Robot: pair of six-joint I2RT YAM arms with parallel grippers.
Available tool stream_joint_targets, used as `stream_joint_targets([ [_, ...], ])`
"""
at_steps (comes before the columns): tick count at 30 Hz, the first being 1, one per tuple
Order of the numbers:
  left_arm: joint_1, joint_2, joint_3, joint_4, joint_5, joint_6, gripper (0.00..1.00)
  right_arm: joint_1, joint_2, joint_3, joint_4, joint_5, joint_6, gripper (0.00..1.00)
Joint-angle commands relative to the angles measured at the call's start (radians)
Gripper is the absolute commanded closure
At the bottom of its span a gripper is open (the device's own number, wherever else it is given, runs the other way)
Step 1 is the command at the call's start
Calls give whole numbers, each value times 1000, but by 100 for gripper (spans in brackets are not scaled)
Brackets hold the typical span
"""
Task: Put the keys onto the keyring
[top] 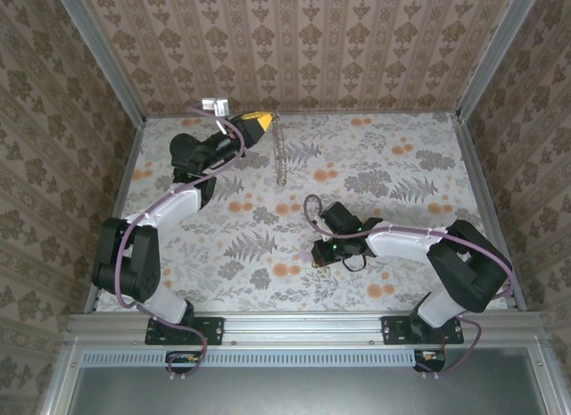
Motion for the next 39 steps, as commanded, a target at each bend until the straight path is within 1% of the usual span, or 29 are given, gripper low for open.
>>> stream_joint_targets([
  [1, 3, -28, 7, 60, 7, -13, 100, 6, -49, 20, -20, -4, 6, 100],
  [8, 1, -29, 5, 61, 9, -15, 100, -8, -126, 20, -21, 4, 18, 100],
  [13, 0, -30, 7, 60, 11, -15, 100, -25, -143, 11, -9, 4, 28, 100],
  [14, 0, -30, 9, 58, 11, -14, 100, -29, -175, 9, -3, 3, 32, 100],
  [16, 0, -30, 9, 57, 12, -15, 100, -37, -194, 4, 7, 2, 42, 100],
  [23, -3, -31, 20, 44, 26, -9, 100, -97, -296, 24, 39, 7, 60, 100],
  [27, -8, -17, 41, 33, 46, -3, 100, -135, -351, 56, 73, 32, 58, 100],
  [33, -16, 21, 101, 21, 78, -7, 100, -180, -403, 107, 220, 84, 83, 100],
  [39, -17, 45, 166, -7, 109, 2, 100, -182, -417, 131, 489, 165, 86, 100],
])
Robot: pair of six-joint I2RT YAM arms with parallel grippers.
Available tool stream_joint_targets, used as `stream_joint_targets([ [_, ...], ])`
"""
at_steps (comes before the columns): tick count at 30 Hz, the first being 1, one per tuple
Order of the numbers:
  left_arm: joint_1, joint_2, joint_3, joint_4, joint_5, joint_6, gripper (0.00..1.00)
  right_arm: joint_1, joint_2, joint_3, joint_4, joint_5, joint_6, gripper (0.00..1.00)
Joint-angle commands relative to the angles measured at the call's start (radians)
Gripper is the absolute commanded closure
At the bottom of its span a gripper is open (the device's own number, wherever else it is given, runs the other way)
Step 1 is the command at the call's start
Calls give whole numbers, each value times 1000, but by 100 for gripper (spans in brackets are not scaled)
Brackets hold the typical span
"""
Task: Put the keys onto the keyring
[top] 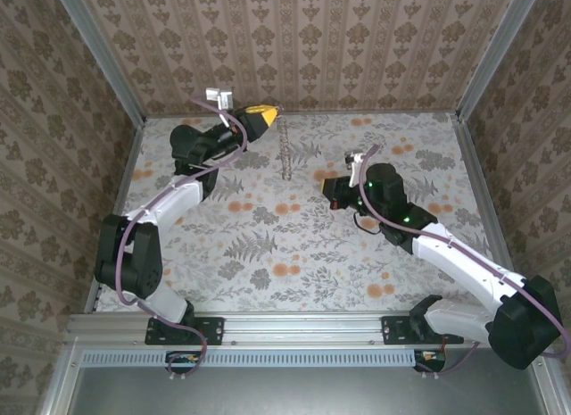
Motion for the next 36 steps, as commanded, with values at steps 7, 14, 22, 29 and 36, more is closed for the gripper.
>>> stream_joint_targets([
  [7, -10, 40, 126, -5, 54, 1, 100, -3, 21, 52, 449, 82, -10, 100],
  [14, -29, 36, 139, -31, 66, 19, 100, -4, 47, 125, 508, 48, -21, 100],
  [22, -71, -8, 138, -177, 86, 147, 100, -4, 50, 147, 544, -3, 0, 100],
  [29, -97, -41, 133, -263, 83, 227, 100, -4, 60, 157, 532, -26, 16, 100],
  [36, -97, -48, 128, -259, 85, 232, 100, -4, 81, 168, 532, -47, 29, 100],
])
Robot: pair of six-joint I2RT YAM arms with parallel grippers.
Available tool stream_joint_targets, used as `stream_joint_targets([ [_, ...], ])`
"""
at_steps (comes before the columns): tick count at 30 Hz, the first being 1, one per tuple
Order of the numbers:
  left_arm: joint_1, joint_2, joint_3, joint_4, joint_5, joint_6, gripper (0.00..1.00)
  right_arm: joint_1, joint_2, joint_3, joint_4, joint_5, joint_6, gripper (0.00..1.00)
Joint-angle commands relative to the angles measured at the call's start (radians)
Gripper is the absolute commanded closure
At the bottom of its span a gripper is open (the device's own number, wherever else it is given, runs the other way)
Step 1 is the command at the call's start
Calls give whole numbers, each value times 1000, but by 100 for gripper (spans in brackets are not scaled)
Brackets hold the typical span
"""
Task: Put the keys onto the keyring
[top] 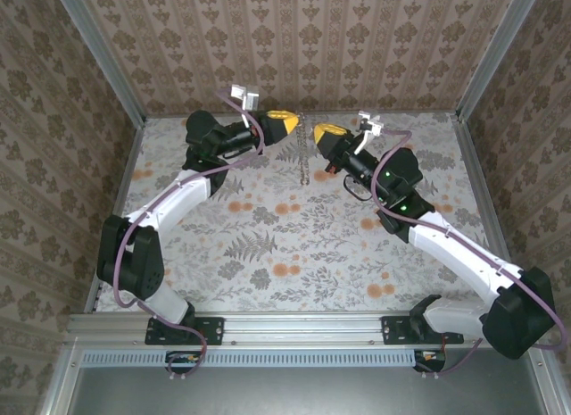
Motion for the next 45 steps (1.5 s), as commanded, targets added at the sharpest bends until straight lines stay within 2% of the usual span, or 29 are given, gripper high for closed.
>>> stream_joint_targets([
  [1, 1, -46, 25, 26, 12, 32, 100, -4, 15, 43, 31, -34, 21, 100],
  [11, 2, -49, 24, 25, 15, 35, 100, -4, 58, 74, 42, -61, 41, 100],
  [12, -29, -49, 25, 25, 15, 36, 100, -4, 61, 76, 42, -61, 40, 100],
  [21, -35, -48, 25, 25, 25, 38, 100, -6, 83, 93, 42, -59, 39, 100],
  [35, -34, -62, 21, 40, 15, 38, 100, -45, 84, 39, 42, -42, 67, 100],
  [45, -34, -68, 17, 46, -3, 43, 100, -50, 101, 24, 53, -86, 105, 100],
])
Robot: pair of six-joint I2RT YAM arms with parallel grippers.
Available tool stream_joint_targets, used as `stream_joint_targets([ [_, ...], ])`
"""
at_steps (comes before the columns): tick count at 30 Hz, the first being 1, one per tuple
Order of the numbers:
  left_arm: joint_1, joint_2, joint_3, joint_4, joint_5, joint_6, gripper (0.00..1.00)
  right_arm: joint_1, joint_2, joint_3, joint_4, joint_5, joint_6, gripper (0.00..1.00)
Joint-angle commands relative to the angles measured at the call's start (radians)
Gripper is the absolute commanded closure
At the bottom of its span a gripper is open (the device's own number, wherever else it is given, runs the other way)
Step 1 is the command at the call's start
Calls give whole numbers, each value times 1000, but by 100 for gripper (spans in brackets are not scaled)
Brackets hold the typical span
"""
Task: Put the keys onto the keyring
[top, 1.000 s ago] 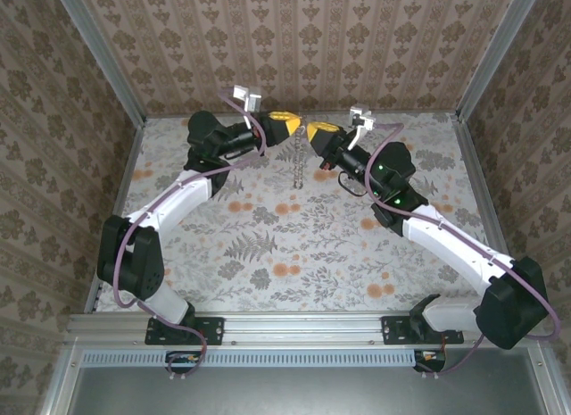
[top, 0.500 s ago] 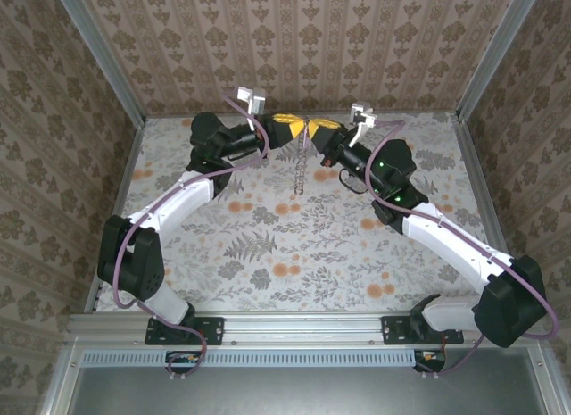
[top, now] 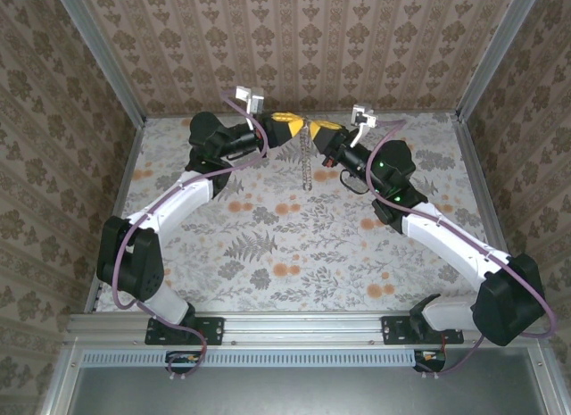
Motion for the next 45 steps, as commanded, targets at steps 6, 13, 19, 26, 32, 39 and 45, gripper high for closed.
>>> stream_joint_targets([
  [6, -2, -58, 13, 59, -13, 21, 100, -11, 25, -27, 58, -69, 86, 100],
  [13, -2, -58, 6, 77, -36, 18, 100, -11, 41, -55, 104, -84, 149, 100],
  [19, -2, -67, -4, 78, -57, 27, 100, -17, 35, -73, 114, -82, 169, 100],
  [26, 1, -80, -14, 79, -85, 39, 100, -27, 25, -92, 123, -92, 197, 100],
  [32, -1, -82, -20, 86, -91, 33, 100, -26, 65, -74, 175, -148, 252, 100],
  [39, -11, -76, -25, 93, -98, 30, 100, -17, 137, -40, 234, -184, 307, 100],
  [45, -15, -72, -31, 94, -103, 28, 100, -15, 144, -36, 248, -192, 318, 100],
])
